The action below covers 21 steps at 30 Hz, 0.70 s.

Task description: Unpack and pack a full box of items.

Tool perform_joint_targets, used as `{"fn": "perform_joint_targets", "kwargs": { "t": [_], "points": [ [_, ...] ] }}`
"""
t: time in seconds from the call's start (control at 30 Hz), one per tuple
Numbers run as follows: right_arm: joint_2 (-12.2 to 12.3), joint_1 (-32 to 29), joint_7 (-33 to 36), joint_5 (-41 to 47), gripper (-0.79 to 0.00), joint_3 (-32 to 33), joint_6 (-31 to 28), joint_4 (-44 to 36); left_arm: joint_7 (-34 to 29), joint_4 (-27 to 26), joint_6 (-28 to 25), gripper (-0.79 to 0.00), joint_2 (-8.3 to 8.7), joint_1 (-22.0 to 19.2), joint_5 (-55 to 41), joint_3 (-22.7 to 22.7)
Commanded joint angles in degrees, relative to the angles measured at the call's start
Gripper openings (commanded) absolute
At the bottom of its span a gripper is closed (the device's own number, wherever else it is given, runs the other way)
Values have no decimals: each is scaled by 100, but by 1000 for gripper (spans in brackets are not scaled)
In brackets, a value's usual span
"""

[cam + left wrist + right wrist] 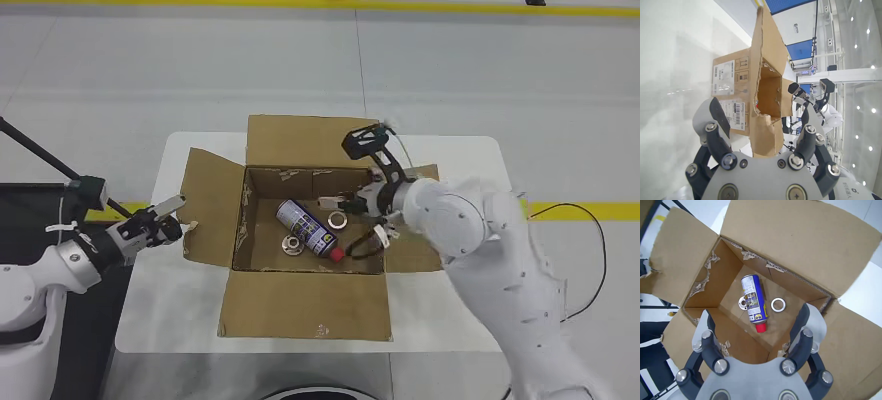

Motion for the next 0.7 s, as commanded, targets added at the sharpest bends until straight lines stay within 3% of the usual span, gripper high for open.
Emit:
{"fn": "perform_joint_targets", "kwargs": {
  "t": [0.0,0.17,0.33,0.67],
  "points": [
    [86,-392,-28,234,0,591,-195,-256,-80,-57,-26,0,15,-25,-12,80],
    [226,-1052,-131,858,0,1600,-539,-527,-106,-185,-48,0,44,-125,20,264],
    [331,-1404,-13,1686,0,2380,-1030,-192,-78,-227,-43,0,71,-300,114,562],
    [488,-1651,-15,2388,0,3091,-1462,625,-2,-428,-4,0,109,-573,192,1049]
  ]
}}
